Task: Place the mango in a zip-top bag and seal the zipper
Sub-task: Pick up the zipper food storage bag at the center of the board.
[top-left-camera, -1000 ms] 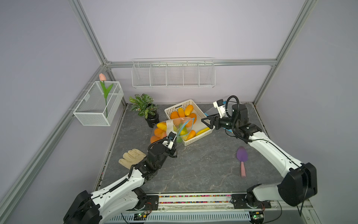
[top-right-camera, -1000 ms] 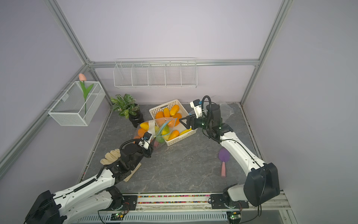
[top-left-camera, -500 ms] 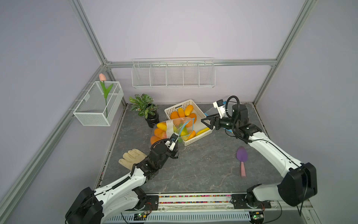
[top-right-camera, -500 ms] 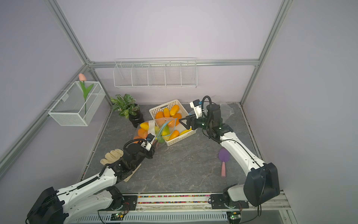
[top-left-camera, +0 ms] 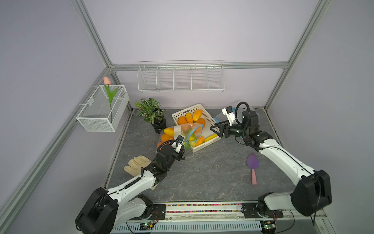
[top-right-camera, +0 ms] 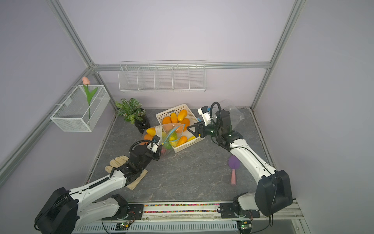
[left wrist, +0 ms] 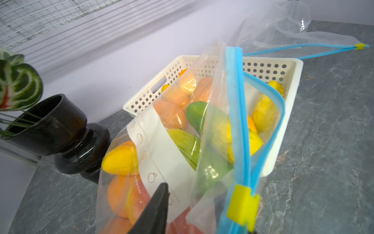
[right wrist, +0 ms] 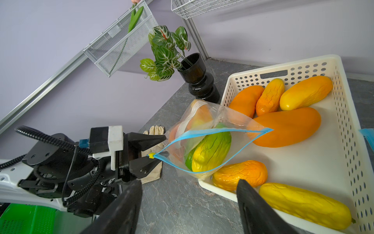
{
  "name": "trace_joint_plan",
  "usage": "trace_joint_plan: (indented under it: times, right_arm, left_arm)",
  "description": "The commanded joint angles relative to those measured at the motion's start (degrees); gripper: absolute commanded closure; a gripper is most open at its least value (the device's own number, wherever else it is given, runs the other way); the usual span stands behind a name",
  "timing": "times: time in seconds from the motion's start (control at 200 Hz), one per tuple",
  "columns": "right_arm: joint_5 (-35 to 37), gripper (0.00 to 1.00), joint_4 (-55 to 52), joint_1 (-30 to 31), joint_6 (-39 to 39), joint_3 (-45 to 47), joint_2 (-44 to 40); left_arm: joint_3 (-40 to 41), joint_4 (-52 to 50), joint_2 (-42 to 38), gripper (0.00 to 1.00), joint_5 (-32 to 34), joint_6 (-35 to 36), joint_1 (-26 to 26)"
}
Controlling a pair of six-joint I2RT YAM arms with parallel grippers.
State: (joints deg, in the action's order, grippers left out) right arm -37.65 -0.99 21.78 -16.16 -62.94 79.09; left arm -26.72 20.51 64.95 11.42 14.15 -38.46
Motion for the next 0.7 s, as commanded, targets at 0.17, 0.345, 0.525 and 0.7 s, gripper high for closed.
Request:
trace_joint_plan:
  times: [0.17,0.345,0.525,0.7]
  right_arm:
    - [-2.24,0.24,2.19,-0.41,1.33,1.06,-1.53]
    - [-3.06,0.24,2.84,-0.35,3.06,0.98,-0.52]
    - [0.68,0.25,4.45,0.19,8.13,1.76,-1.38]
    - [-3.19,0.28,2.57,2.7,29.39,0.14,-0.81]
  left_arm:
    - [-3.5,1.54,2.0,0.81,-7.11,0.34,0.23]
    - [-3.86,2.46,0.75,1.0,-8.21,-0.87,0.74]
    - [-5.12,-0.13,-2.5,1.0,-8.9,-2.01,1.36]
    - [-8.45,-8.55,-10.61,1.0,-11.99,-2.3,3.49]
